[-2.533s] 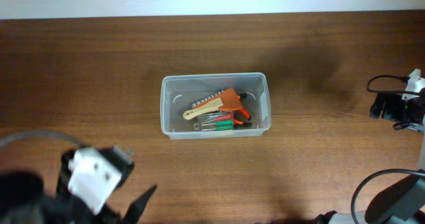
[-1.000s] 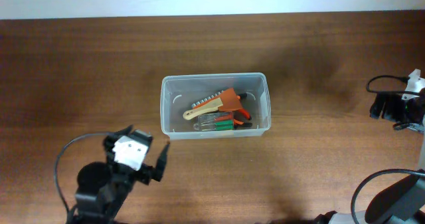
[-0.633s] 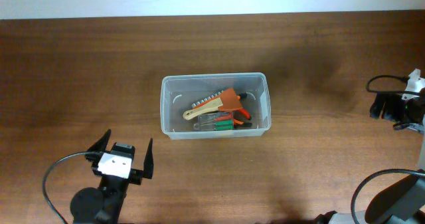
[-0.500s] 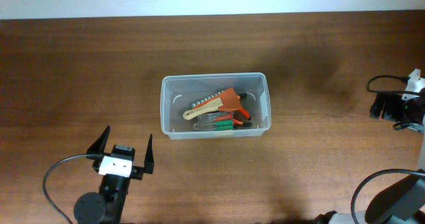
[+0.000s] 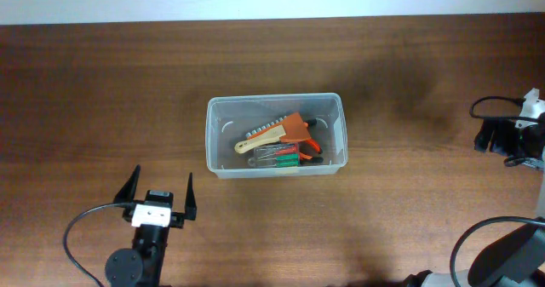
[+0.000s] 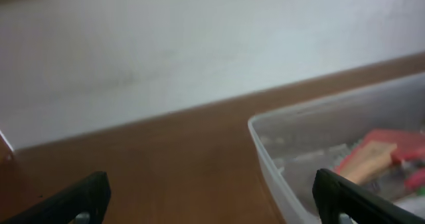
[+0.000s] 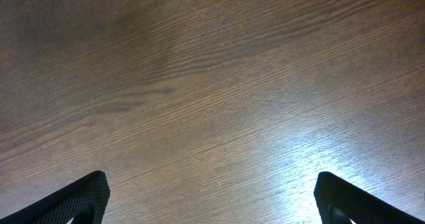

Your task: Pack container

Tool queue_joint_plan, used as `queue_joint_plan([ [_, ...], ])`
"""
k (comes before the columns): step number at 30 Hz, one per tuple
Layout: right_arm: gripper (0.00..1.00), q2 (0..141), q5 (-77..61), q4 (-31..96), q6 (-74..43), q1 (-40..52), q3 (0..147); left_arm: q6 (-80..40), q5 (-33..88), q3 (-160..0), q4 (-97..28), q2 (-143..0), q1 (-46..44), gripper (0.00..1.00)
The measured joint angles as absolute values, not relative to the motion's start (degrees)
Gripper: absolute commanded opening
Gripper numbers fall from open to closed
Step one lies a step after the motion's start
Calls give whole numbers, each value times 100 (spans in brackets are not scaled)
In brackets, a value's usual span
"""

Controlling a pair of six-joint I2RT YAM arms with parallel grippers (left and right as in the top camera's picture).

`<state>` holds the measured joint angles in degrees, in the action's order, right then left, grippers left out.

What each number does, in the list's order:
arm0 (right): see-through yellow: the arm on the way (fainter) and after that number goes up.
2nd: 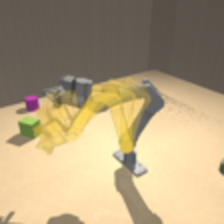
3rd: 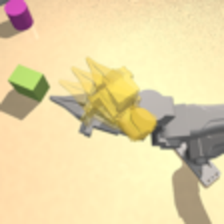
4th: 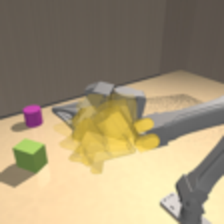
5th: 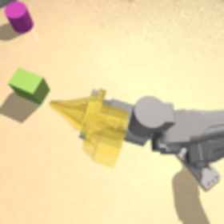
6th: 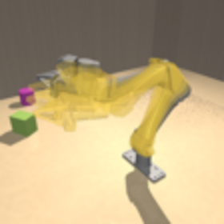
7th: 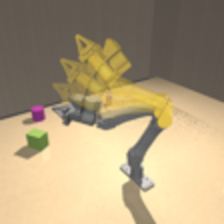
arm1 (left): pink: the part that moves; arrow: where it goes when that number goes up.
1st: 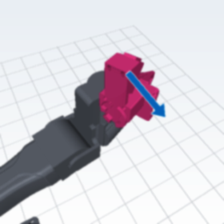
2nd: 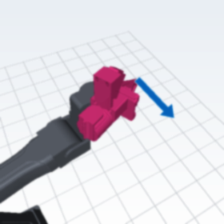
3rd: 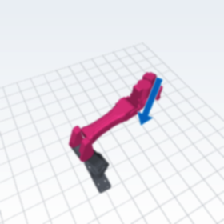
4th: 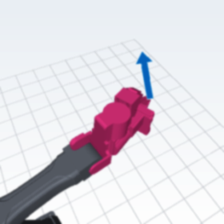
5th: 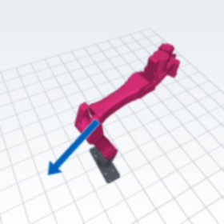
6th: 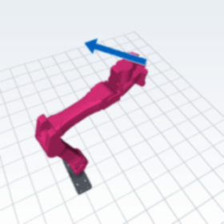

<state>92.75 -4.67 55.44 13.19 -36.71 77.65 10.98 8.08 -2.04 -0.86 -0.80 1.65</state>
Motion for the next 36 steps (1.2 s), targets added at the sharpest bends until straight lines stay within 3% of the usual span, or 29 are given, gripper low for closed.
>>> queue_joint_plan([
  [4,99,9275,-464,5544,1321,-3671,7765,1098,801,-176,-602,-75,165,99],
  [36,99,9275,-464,5546,1321,-3671,7765,1098,788,-176,-602,-69,-21,99],
])
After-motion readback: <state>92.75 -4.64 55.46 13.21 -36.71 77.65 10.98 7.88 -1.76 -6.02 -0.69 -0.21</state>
